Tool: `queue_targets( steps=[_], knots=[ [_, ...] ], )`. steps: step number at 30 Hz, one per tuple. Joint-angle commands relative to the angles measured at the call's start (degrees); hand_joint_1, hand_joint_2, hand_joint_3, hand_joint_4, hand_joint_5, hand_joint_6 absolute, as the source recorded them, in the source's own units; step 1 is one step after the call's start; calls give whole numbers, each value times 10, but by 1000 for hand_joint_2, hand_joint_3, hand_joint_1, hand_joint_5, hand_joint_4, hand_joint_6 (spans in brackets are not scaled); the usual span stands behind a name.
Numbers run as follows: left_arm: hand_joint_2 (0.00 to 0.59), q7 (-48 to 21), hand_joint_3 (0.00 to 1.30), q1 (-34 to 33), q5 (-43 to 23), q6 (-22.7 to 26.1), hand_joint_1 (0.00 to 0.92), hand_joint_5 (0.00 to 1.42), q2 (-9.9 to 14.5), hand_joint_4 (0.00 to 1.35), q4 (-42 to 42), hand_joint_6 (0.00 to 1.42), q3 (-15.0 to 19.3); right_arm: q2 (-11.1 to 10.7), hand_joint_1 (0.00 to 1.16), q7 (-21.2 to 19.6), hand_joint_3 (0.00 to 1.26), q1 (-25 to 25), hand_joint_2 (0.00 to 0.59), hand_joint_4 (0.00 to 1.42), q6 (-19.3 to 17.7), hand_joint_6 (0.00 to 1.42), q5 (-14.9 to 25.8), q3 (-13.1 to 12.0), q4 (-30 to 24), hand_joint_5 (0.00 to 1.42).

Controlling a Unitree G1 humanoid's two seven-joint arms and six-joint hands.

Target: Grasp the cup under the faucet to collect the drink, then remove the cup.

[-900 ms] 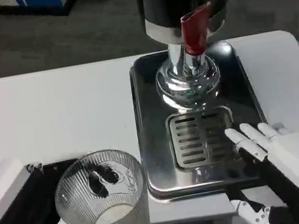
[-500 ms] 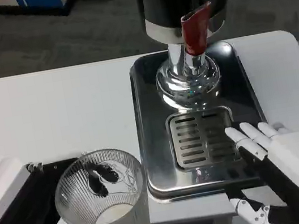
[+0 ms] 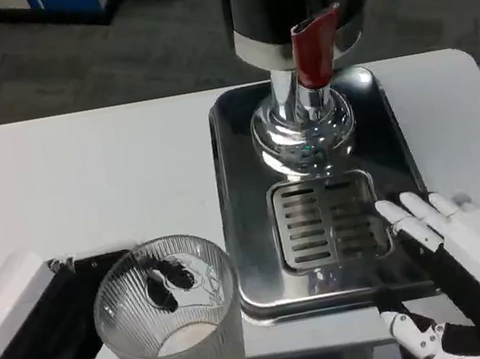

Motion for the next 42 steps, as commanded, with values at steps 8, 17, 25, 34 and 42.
queue_targets(
  steps=[8, 17, 25, 34, 42],
  knots=[
    [0, 49, 968, -96, 67, 37, 635, 1332, -32, 1150, 41, 1424, -57, 3, 305, -8, 53, 39, 525, 0, 19, 0, 42, -76, -47, 0],
    [0, 102, 968, -214, 159, 42, 637, 1332, -38, 1150, 143, 1424, -120, -5, 304, -18, 54, 52, 525, 0, 26, 0, 95, -138, -53, 0],
    [0, 146, 968, -299, 200, 46, 638, 1332, -53, 1150, 237, 1424, -175, -15, 301, -26, 54, 56, 521, 0, 24, 0, 131, -166, -50, 0],
    [0, 166, 968, -348, 222, 50, 636, 1332, -62, 1150, 294, 1424, -216, -34, 308, -30, 54, 55, 519, 0, 29, 0, 161, -191, -47, 0],
    [0, 172, 959, -383, 238, 56, 635, 1308, -67, 1137, 325, 1424, -245, -39, 315, -31, 54, 58, 517, 0, 33, 0, 176, -201, -49, 0]
  ],
)
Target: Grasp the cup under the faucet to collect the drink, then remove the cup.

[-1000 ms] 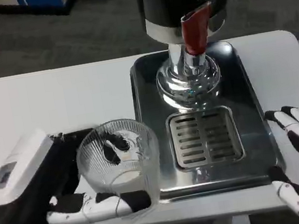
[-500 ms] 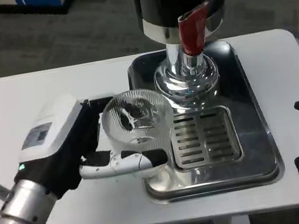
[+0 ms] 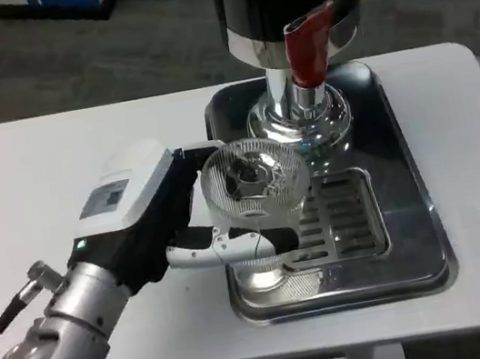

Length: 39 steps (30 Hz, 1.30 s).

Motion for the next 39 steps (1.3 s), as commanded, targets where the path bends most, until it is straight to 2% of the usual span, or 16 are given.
queue_targets(
  steps=[1, 8, 11, 17, 20, 22, 24, 26, 31, 35, 39],
  knots=[
    [0, 16, 958, -24, 7, 4, 635, 1306, -3, 1137, 16, 1424, -15, -4, 316, -8, 54, 8, 517, 0, 4, 0, 11, -6, -6, 0],
    [0, 22, 958, -61, 28, 15, 628, 1290, -14, 1124, 57, 1424, -45, -9, 322, -11, 61, 19, 520, 0, 6, 0, 25, -16, -11, 0],
    [0, 22, 918, -72, 35, 22, 630, 1245, -17, 1077, 68, 1404, -57, -12, 324, -12, 62, 23, 520, 0, 6, 0, 32, -23, -13, 0],
    [0, 19, 780, -87, 41, 31, 624, 1093, -17, 903, 79, 1376, -81, -17, 325, -18, 64, 33, 518, 0, 4, 2, 46, -40, -12, 0],
    [0, 9, 688, -89, 43, 41, 597, 980, -13, 742, 76, 1330, -93, -17, 326, -21, 64, 37, 517, 0, 4, 2, 52, -44, -11, 0],
    [25, 4, 622, -88, 47, 47, 525, 898, -10, 628, 69, 1253, -98, -18, 326, -22, 64, 39, 517, 0, 3, 2, 55, -45, -10, 0],
    [59, 2, 576, -84, 51, 53, 393, 830, -7, 547, 61, 1180, -102, -18, 327, -25, 67, 40, 517, 0, 3, 2, 59, -46, -9, 0],
    [72, 2, 548, -79, 60, 62, 326, 733, -2, 466, 49, 1099, -104, -20, 327, -27, 69, 41, 517, 0, 2, 2, 63, -47, -7, 0],
    [68, -2, 426, -74, 71, 78, 283, 492, 9, 268, 31, 811, -106, -22, 328, -30, 72, 38, 517, 0, 4, 6, 69, -45, -3, 0],
    [60, -5, 313, -69, 83, 90, 258, 364, 13, 156, 15, 605, -106, -24, 329, -34, 97, 39, 516, 0, 5, 15, 74, -44, -1, 0],
    [47, -9, 174, -67, 83, 97, 219, 302, 17, 72, 6, 518, -103, -25, 329, -37, 107, 41, 516, 0, 5, 17, 76, -43, -1, 0]
  ],
)
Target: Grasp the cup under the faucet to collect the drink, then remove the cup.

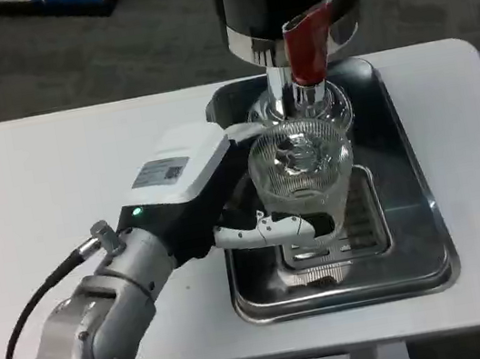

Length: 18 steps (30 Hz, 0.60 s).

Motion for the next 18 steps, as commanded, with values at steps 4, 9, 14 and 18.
queue_targets(
  steps=[4, 9, 14, 18],
  knots=[
    [34, -9, 41, 17, 10, 15, 193, 272, 14, 16, -29, 463, 3, -1, 330, -10, 122, 11, 516, 0, 0, 17, 6, 4, -2, 0],
    [33, -12, 0, 16, 7, 22, 165, 270, 13, 0, -38, 447, 7, -2, 330, -11, 133, 11, 516, 0, 0, 28, 7, 7, -1, 0],
    [37, -10, 0, 20, 5, 20, 156, 270, 13, 0, -57, 446, 12, -3, 330, -13, 139, 10, 516, 0, 1, 30, 8, 9, 2, 0],
    [41, -15, 0, 30, 0, 23, 152, 270, 17, 0, -82, 446, 22, -4, 330, -14, 143, 12, 516, 0, 2, 31, 9, 11, 4, 0]
  ],
)
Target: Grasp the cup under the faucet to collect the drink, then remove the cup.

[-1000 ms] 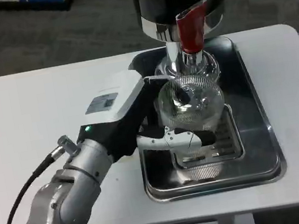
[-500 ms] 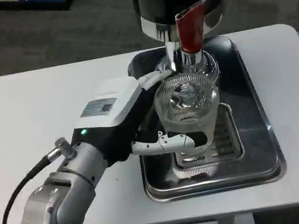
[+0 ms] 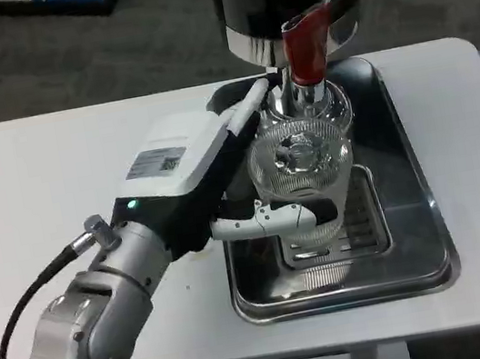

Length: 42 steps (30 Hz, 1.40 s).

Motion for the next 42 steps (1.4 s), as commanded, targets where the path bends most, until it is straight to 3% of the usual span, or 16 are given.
queue_targets(
  steps=[1, 7, 15, 22, 27, 33, 36, 42],
  knots=[
    [41, -12, 0, 23, -12, 4, 152, 270, 13, 0, -34, 446, 17, 0, 330, -7, 145, 8, 516, 0, 2, 31, 2, 4, 1, 0],
    [42, -25, 0, 66, -35, 3, 149, 272, 36, 0, -100, 446, 57, -2, 330, -9, 153, 4, 516, 0, 4, 32, 4, 4, 3, 0],
    [46, -40, 6, 164, -93, -1, 148, 279, 72, 0, -228, 445, 161, -4, 331, -12, 156, -6, 516, 0, 12, 25, 1, 15, 3, 0],
    [44, -46, 89, 221, -158, -17, 127, 333, 76, 89, -291, 486, 242, -6, 331, -10, 156, -14, 516, 0, 22, 20, -1, 20, -2, 0],
    [54, -43, 198, 217, -259, -41, 87, 416, 66, 211, -296, 555, 302, -4, 331, -10, 156, -13, 516, 0, 26, 27, -4, 26, -8, 0],
    [63, -73, 289, 139, -392, -35, 1, 495, 71, 340, -270, 565, 315, -2, 331, -11, 156, -13, 516, 0, 31, 30, -10, 38, -13, 0],
    [57, -91, 314, 103, -437, -23, 0, 514, 74, 382, -260, 478, 312, 0, 331, -11, 156, -14, 516, 0, 33, 31, -13, 43, -15, 0],
    [49, -173, 282, -1, -557, 76, 0, 420, 87, 337, -228, 334, 277, 4, 331, -12, 156, -13, 516, 0, 34, 31, -16, 52, -21, 0]
  ],
)
